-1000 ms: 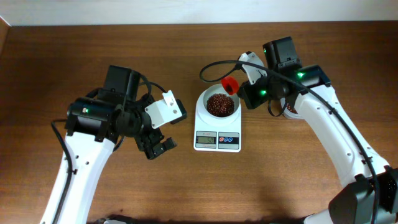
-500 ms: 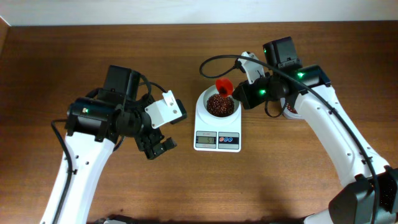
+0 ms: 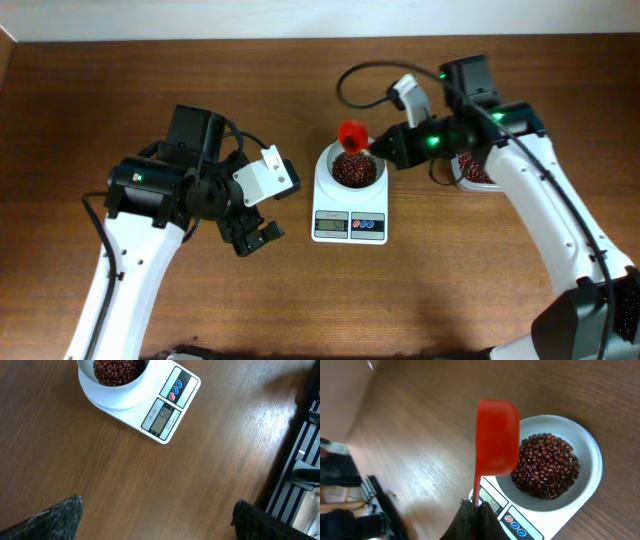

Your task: Scoop and weigh 50g on scale

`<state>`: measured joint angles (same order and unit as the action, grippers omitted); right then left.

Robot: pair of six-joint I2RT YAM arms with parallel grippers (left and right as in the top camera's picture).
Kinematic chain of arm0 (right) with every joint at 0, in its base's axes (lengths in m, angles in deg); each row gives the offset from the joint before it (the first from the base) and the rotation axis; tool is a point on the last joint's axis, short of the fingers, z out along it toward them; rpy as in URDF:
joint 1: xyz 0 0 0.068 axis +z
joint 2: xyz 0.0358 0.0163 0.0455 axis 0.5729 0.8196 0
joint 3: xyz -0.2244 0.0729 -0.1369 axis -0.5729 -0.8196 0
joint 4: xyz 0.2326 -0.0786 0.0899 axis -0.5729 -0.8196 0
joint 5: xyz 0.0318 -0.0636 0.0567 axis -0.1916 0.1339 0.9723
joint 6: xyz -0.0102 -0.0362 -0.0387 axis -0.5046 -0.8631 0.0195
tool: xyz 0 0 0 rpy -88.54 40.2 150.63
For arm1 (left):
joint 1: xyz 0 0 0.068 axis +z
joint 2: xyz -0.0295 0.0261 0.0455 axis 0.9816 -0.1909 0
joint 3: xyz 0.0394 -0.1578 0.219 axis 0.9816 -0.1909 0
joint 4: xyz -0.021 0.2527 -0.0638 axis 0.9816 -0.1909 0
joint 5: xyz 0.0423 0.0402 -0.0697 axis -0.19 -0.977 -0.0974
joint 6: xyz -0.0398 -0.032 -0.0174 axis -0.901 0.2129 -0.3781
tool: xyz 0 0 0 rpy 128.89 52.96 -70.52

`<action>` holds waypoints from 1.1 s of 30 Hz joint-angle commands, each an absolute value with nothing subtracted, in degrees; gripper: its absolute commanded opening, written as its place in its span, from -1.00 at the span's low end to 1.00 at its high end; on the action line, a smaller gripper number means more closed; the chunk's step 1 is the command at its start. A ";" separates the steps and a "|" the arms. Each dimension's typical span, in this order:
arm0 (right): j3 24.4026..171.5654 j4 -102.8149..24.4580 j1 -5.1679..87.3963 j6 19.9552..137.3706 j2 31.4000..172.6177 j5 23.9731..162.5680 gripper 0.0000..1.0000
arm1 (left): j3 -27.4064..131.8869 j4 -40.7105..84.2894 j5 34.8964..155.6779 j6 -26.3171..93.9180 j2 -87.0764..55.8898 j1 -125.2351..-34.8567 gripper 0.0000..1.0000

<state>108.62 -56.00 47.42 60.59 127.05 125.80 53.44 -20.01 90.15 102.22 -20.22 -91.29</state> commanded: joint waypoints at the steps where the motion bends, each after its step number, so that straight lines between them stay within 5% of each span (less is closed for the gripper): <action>1: 108.42 -55.89 43.81 61.22 125.23 131.42 -0.92 | 52.96 -19.92 90.37 103.12 -19.45 -91.09 0.98; 14: 108.42 -60.02 26.96 58.97 125.23 131.71 -0.92 | 52.96 -19.92 90.39 103.12 -19.45 -91.09 0.98; 24: 108.42 -65.81 19.18 57.07 125.23 102.20 -0.92 | 52.96 -19.92 90.37 103.12 -19.45 -91.09 0.98; 33: 108.42 -66.38 19.22 57.11 125.25 92.87 -0.92 | 52.96 -19.90 90.37 103.12 -19.45 -91.09 0.98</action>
